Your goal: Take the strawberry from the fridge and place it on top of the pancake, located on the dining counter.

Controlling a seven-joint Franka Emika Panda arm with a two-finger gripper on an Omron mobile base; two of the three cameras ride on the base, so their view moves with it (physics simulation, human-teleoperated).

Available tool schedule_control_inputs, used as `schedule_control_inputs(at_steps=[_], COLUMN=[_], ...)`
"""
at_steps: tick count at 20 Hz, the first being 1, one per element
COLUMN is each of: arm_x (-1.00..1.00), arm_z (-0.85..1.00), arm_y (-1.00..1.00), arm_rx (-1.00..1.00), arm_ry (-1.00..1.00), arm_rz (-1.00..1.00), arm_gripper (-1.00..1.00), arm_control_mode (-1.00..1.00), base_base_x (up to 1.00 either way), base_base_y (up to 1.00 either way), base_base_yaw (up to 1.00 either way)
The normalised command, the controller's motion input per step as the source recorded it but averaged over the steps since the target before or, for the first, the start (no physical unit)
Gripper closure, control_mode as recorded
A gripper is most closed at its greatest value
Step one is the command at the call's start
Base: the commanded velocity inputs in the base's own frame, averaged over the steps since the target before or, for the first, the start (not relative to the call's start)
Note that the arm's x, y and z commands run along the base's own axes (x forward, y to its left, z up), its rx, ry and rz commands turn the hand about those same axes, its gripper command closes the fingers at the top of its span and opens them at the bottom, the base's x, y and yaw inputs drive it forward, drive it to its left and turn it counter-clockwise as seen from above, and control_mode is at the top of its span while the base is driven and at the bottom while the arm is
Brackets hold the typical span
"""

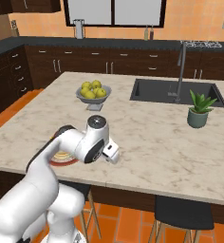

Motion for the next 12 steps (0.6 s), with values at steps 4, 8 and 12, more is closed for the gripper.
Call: schedule_control_inputs(at_steps=[4,8,12], arm_x=[-0.36,-0.18,-0.05], arm_z=[0.29,0.55,0.77], arm_y=[-0.48,-0.14,-0.01], arm_rx=[0.07,0.00,0.00], arm_ry=[-0.11,-0.13,-0.14], arm_rz=[-0.24,-0.27,-0.27], arm_gripper=[-1.00,-1.00,-1.00], arm_control_mode=[-1.00,-1.00,-1.00], base_base_x=[0.00,0.00,0.00], base_base_y=[0.00,0.00,0.00], base_base_yaw=[0.00,0.00,0.00])
